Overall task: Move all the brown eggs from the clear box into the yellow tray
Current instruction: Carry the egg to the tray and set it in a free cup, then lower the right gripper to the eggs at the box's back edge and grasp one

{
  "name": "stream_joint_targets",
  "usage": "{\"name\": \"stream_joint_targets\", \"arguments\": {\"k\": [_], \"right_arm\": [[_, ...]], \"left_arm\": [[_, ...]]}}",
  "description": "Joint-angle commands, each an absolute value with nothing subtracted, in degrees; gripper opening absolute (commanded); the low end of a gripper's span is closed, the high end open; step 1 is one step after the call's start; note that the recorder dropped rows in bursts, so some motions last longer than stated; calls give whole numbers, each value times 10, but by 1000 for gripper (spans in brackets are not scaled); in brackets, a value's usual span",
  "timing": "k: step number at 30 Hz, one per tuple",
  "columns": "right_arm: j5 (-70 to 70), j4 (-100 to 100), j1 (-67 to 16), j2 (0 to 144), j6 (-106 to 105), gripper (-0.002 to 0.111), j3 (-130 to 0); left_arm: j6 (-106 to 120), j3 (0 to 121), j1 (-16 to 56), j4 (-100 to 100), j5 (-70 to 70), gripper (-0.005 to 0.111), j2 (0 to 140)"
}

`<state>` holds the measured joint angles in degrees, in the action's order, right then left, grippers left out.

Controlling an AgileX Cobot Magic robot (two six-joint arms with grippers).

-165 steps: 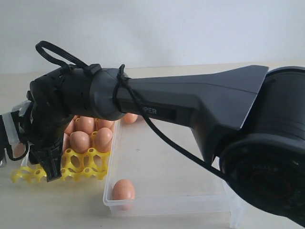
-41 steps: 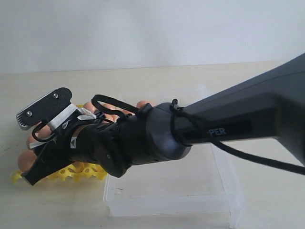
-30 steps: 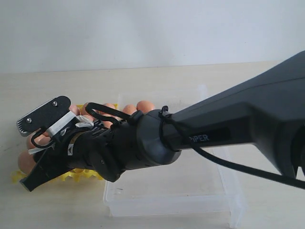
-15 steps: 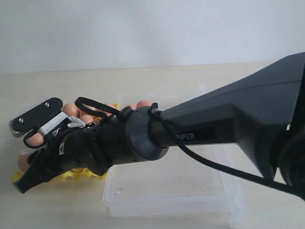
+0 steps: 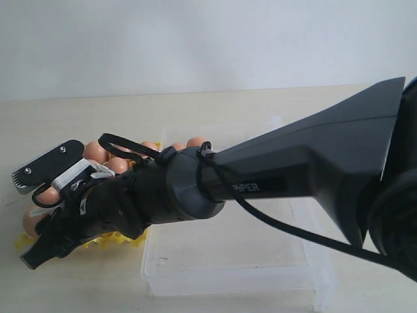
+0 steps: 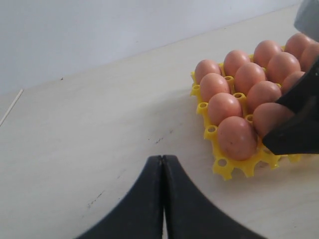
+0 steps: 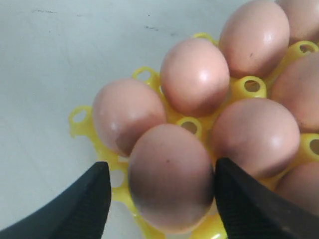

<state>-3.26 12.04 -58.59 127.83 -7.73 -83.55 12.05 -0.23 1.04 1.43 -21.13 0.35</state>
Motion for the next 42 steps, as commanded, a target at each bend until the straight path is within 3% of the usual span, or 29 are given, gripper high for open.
{"name": "stream_joint_targets", "arguments": {"k": [1,9,14,18,20,24,26,30,31,33,39,42], "right_arm": [[-50,109,-585,1243,-75,61,-839],[-131,36,-557,1190,-75,58,-839],[-226,-65,-510,1121,-18,33,-839],[-326,-143,-458,1097,99,0,-839],[-358,-162,-431,1098,168,0,-839],[-389,-176,-392,1112,164,3,-839],[-393,-164,-379,1125,89,12,-844],[-376,-152,-372,1157,-109,46,-857],[-357,-148,-372,1168,-164,60,-857],[-323,-139,-372,1184,-206,70,-857],[-264,-141,-365,1236,-218,56,-874],[-273,-141,-362,1260,-200,58,-903]], "left_arm": [[117,0,11,14,-207,0,0],[117,0,11,14,-207,0,0],[117,0,11,14,-207,0,0],[117,0,11,14,-207,0,0],[117,0,11,14,-207,0,0],[117,0,11,14,-207,0,0],[117,0,11,14,-207,0,0],[117,0,11,14,-207,0,0],[117,0,11,14,-207,0,0],[117,0,11,14,-207,0,0],[117,0,11,14,-207,0,0],[117,0,11,14,-207,0,0]]}}
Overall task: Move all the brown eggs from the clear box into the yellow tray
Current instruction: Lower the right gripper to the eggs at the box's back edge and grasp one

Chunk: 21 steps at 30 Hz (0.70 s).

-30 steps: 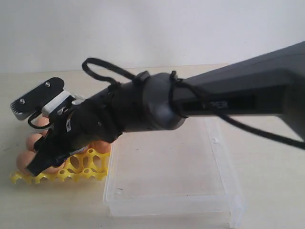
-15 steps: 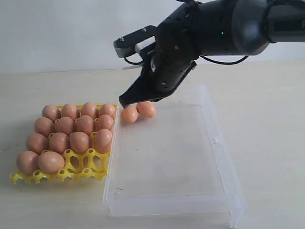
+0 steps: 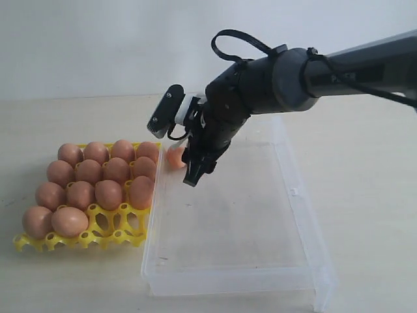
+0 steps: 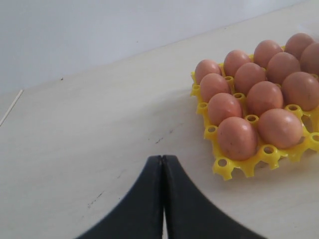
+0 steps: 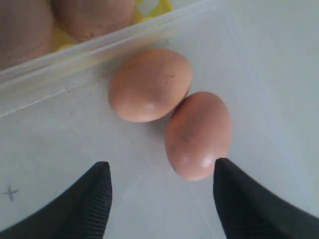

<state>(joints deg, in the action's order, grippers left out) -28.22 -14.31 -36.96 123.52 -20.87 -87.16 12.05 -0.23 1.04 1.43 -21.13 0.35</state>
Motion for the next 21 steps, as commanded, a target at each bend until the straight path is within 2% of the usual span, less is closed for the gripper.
{"name": "stream_joint_targets", "arguments": {"k": [1,11,21], "right_arm": [[-273,-143,-362,1268,-192,60,-914],[-340,-170,-357,1317,-178,61,-993],[-326,-166,-349,1351,-174,60,-999]], "left_arm": [[117,0,11,14,-207,0,0],[117,0,11,14,-207,0,0],[117,0,11,14,-207,0,0]]}}
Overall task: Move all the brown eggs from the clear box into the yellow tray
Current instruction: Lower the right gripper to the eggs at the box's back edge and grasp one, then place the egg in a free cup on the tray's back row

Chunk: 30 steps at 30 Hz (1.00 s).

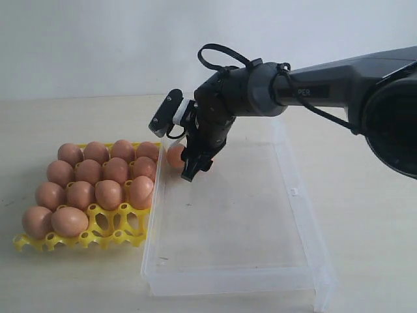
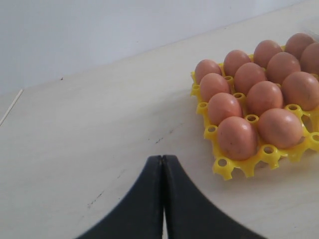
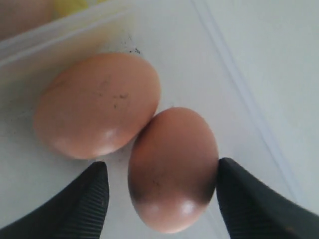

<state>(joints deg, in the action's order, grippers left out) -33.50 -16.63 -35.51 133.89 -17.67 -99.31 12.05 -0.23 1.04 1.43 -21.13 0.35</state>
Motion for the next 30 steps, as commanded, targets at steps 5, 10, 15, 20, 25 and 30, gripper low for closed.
{"name": "stream_joint_targets", "arguments": {"k": [5,10,15,20,25,30], "right_arm": [[-288,-165,-342,1358,-154,38,-999],[-328,-145,-342,1332,-150,0,-999],[-162,-39,-361,1218,-151,0,-895],[63,13,-394,1141,-140,0,-741],[181,-81,-421,1122,0,0,-654],[277,-254,-433,1120,201,0,-610]], "left_arm": [[117,0,11,14,-207,0,0],[117,0,11,14,-207,0,0],[117,0,11,14,-207,0,0],[117,0,11,14,-207,0,0],[117,0,11,14,-207,0,0],[117,0,11,14,-207,0,0]]}}
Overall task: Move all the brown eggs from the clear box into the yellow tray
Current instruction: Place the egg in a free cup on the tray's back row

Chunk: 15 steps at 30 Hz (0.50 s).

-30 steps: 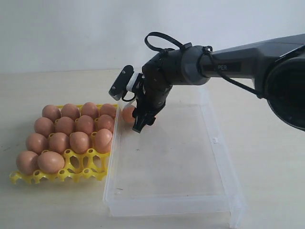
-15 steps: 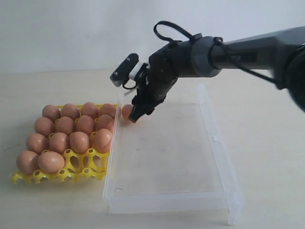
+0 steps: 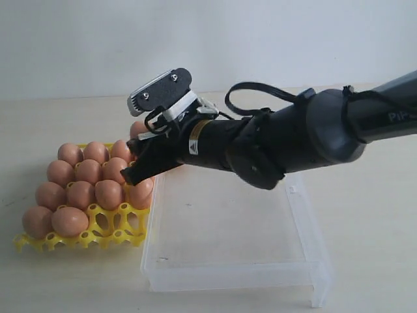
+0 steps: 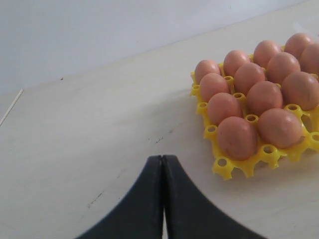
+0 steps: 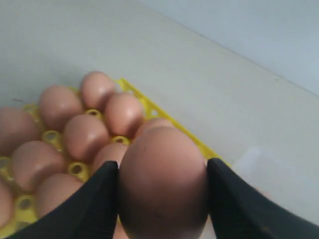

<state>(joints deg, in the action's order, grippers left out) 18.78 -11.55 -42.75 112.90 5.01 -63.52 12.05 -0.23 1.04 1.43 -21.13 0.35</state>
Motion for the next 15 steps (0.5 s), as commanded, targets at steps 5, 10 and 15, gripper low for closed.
{"name": "stream_joint_targets", "arguments": {"k": [5,10,15], "right_arm": [[336,-346,-433,1138,332,0,-604],[377,-438,-433,1156,415,0,-604],[415,-468,-433,1178,460,0,-604]], "left_arm": [[117,0,11,14,-207,0,0],[117,0,11,14,-207,0,0],[117,0,11,14,-207,0,0]]}}
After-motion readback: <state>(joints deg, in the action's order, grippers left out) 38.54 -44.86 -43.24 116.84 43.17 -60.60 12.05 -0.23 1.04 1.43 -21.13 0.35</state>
